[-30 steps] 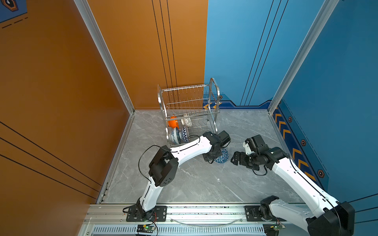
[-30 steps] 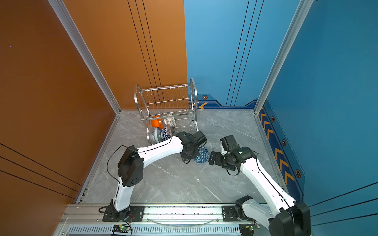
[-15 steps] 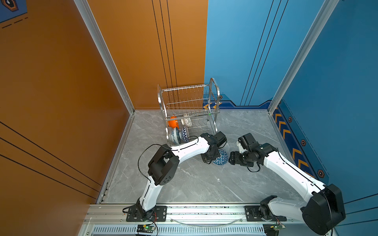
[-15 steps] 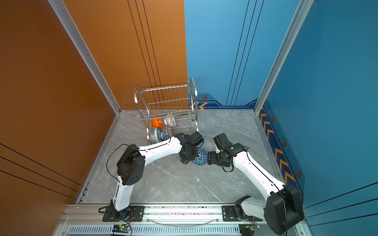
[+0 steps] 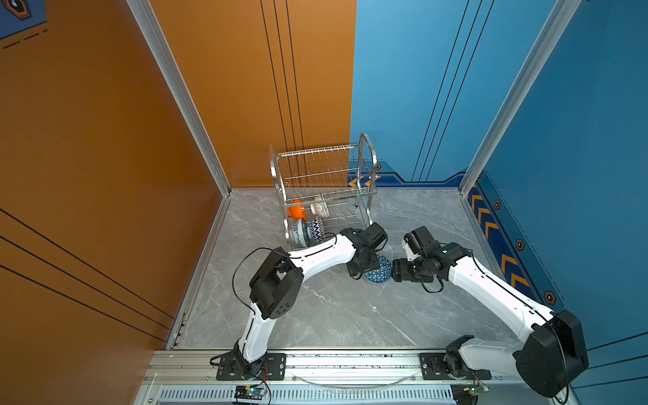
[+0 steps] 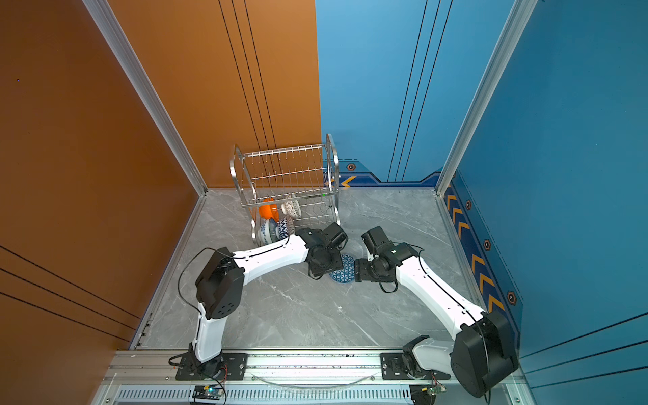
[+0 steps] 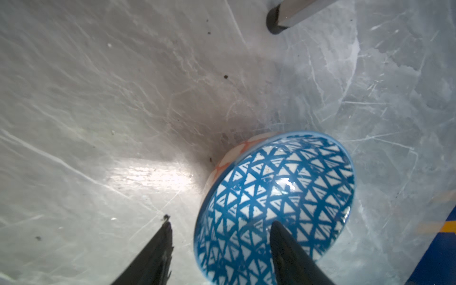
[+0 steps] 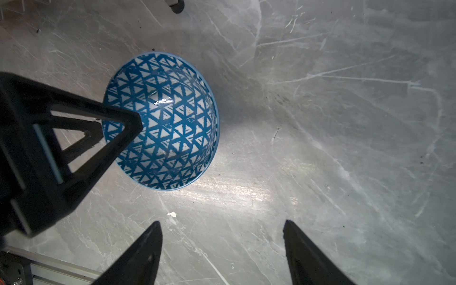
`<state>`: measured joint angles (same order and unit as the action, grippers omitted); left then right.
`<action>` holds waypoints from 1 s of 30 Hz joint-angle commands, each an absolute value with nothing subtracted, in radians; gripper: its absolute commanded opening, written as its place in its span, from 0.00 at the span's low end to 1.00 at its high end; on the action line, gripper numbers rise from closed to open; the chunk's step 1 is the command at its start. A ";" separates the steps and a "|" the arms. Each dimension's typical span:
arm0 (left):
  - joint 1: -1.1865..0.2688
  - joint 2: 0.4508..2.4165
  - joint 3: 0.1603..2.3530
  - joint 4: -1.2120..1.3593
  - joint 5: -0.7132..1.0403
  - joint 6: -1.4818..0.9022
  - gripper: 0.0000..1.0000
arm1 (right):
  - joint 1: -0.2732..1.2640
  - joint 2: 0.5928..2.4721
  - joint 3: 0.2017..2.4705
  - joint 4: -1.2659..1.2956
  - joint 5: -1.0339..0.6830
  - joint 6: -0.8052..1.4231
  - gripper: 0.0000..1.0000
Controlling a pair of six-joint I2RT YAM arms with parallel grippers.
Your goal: Load the bowls into the dish rack
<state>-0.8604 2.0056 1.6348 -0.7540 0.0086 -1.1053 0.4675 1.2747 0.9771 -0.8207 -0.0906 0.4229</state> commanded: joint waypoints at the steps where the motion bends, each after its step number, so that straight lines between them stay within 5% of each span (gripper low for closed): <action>1: -0.808 1.887 1.597 -0.762 -0.015 -1.079 0.85 | 0.486 1.285 1.014 -0.856 -0.051 0.390 0.78; 4: -0.752 1.777 1.520 -0.761 -0.023 -1.066 0.99 | 0.518 1.298 1.023 -0.856 -0.043 0.382 0.77; 15: -0.589 1.332 1.142 -0.617 0.051 -1.047 0.98 | 0.769 1.630 1.266 -0.888 0.100 0.261 0.73; 30: -0.428 1.029 0.875 -0.572 0.134 -1.101 0.98 | 0.852 1.946 1.445 -0.968 0.238 0.229 0.43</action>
<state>-0.4381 1.0344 0.8871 -0.5892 0.1028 -1.0927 0.8539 1.9240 1.4151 -0.9199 0.1860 0.2375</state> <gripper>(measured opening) 0.979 0.450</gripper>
